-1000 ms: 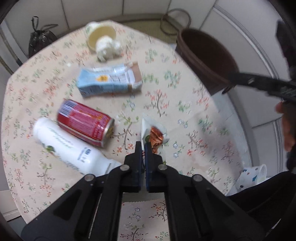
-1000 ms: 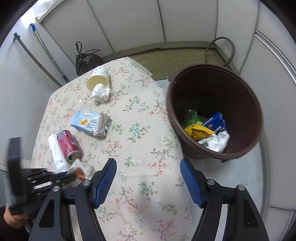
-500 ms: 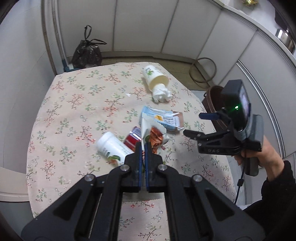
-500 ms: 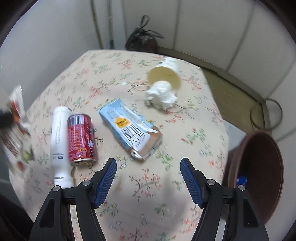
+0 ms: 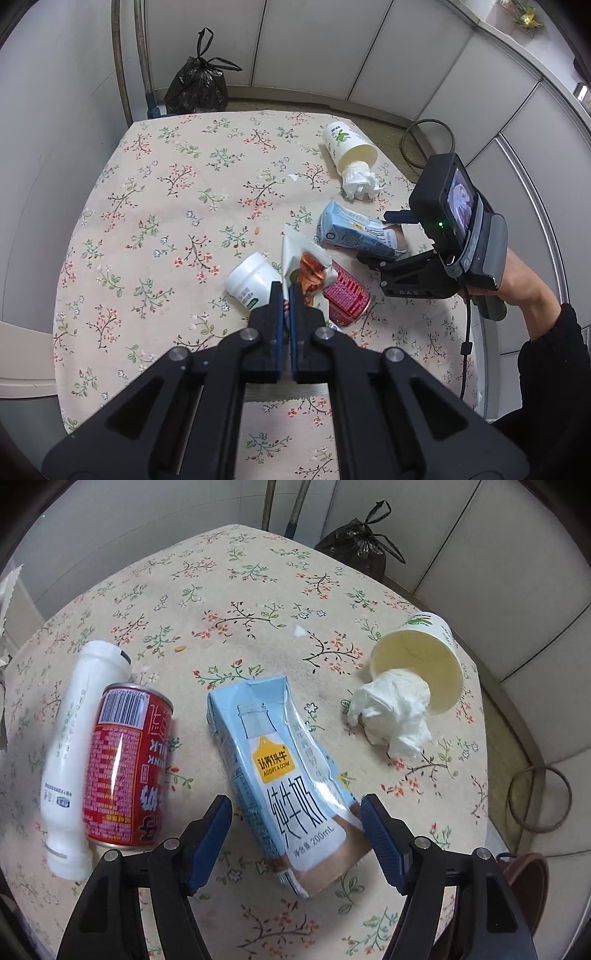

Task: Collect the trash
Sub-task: 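Grasp the blue milk carton with the right tool while the left tool holds the pouch, then carry the pouch and carton over the bucket and release both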

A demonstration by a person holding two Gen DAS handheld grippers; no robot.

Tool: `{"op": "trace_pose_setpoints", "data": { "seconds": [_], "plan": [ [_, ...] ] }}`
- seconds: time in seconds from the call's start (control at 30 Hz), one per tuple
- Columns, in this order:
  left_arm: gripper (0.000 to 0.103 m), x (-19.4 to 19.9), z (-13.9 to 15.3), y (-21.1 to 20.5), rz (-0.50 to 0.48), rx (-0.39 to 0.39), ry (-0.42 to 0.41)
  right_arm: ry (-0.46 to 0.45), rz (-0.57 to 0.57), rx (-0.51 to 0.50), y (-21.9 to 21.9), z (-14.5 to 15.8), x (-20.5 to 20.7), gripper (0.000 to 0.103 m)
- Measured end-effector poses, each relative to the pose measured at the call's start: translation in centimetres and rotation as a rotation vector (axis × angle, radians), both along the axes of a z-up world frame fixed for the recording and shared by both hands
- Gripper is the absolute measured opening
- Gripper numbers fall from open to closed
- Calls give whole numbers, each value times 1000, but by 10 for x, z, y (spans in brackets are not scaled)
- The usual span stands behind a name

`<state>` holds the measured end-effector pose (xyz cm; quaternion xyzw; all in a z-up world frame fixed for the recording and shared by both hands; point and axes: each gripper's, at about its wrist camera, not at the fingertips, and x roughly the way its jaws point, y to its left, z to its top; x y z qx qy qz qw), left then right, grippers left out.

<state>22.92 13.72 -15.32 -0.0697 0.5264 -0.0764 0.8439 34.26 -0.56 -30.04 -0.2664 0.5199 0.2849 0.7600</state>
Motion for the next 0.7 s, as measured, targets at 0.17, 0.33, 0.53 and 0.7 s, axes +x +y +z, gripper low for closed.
{"op": "trace_pose_setpoints", "data": {
  "seconds": [0.17,0.33,0.53,0.7],
  "plan": [
    [4,0,0,0,10,-3,-3,20,-17,-16,-2,-12,10,72],
    [4,-2,6,-1,17,-9,-22,126,-152,120,-26,-14,25,43],
    [4,-4,18,-1,33,-24,-57,142,-254,206,-50,11,18,24],
    [4,-7,29,-6,42,-41,-94,131,-314,264,-64,51,-3,24]
  ]
}}
